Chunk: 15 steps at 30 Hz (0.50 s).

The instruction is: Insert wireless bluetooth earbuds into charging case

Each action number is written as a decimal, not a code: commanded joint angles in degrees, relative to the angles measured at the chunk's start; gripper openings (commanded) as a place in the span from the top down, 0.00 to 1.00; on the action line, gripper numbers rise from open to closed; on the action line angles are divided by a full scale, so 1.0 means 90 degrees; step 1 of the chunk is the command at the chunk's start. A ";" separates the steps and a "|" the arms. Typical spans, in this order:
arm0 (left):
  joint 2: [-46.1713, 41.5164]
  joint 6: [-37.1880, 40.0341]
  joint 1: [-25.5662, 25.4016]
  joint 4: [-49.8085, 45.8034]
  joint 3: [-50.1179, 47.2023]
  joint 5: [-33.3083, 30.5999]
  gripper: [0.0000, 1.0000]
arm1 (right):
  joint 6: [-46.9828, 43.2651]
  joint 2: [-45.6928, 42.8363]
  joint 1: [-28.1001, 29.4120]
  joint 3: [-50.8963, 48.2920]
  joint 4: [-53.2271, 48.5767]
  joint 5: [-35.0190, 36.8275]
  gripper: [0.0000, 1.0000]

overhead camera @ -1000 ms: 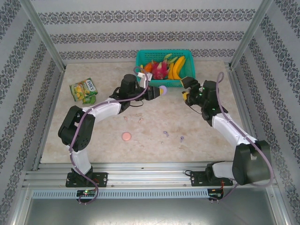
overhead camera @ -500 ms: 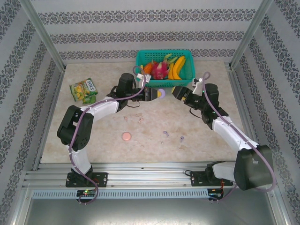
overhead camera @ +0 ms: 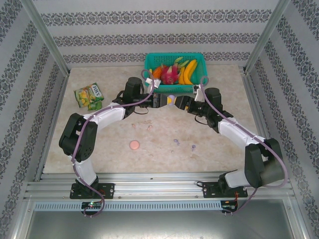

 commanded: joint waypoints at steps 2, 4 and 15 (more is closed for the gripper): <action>-0.0266 0.0154 0.0013 0.0047 0.0096 0.0146 0.94 | -0.0130 0.0144 -0.0021 0.0099 0.0079 0.0059 0.31; -0.0287 0.0141 0.0011 0.0082 0.0087 0.0146 0.94 | -0.0074 0.0206 -0.0074 0.0017 0.0141 0.0086 0.32; -0.0435 -0.0001 0.0005 0.0276 0.0059 0.0174 0.96 | 0.0132 0.0590 -0.0195 -0.0111 0.0305 0.0113 0.35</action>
